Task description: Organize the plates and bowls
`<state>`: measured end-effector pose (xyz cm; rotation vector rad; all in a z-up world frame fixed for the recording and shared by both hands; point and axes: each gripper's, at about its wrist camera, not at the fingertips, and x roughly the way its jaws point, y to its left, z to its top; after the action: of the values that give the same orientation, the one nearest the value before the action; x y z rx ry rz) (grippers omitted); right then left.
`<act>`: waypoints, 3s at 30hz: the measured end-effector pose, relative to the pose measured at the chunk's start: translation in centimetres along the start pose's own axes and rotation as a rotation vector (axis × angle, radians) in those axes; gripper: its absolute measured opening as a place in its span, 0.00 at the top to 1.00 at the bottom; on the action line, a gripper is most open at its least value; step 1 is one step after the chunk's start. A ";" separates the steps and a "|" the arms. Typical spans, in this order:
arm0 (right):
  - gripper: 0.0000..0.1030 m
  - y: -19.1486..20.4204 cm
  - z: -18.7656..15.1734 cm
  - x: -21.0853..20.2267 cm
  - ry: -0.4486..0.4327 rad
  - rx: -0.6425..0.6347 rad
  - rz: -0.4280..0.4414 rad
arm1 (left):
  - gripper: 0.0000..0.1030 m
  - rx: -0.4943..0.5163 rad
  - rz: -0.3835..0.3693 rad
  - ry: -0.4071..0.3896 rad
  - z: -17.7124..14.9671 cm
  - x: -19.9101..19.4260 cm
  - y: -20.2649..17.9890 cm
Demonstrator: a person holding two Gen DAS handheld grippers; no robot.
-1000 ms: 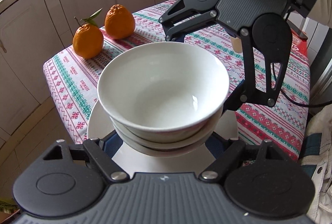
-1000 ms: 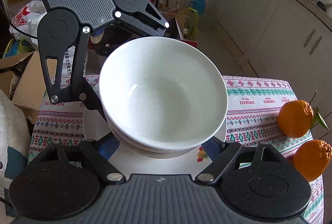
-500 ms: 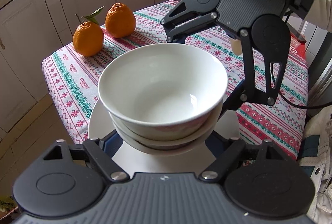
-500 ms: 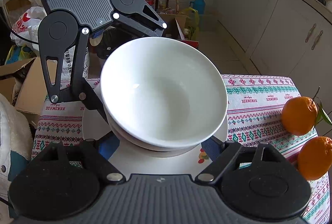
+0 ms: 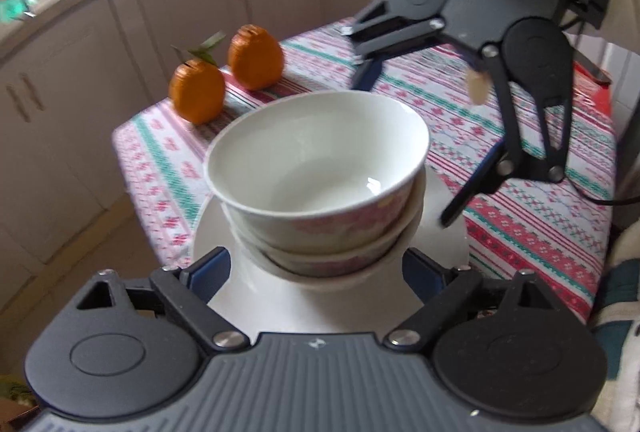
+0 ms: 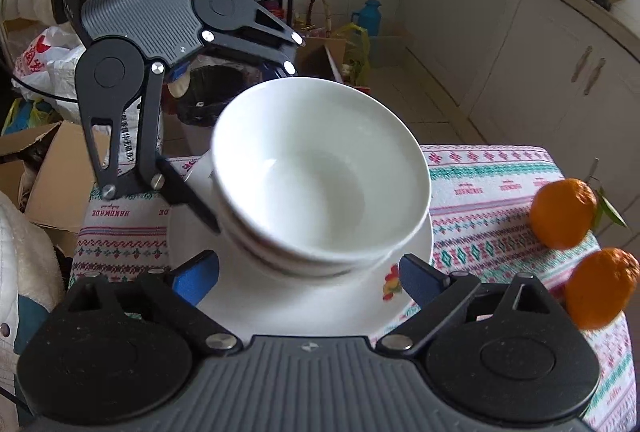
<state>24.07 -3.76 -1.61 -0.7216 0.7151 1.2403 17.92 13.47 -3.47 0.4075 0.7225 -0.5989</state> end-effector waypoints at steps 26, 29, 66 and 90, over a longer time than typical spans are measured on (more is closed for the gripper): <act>0.00 14.4 -5.1 -10.8 -0.212 0.744 -0.723 | 0.01 -0.622 0.576 -0.232 -0.9 -10.4 -12.9; 0.00 15.3 -5.5 -11.3 -0.228 0.762 -0.714 | 0.01 -0.630 0.580 -0.241 -1.2 -11.0 -13.5; 0.00 17.0 -5.6 -12.7 -0.265 0.770 -0.819 | 0.01 -0.635 0.617 -0.205 -0.1 -11.8 -16.1; 0.00 17.2 -5.5 -12.8 -0.261 0.762 -0.842 | 0.01 -0.645 0.613 -0.198 0.1 -11.8 -16.0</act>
<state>4.43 -12.50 3.88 -0.1590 0.5138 0.2274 0.75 5.61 2.74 -0.0433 0.5238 0.1820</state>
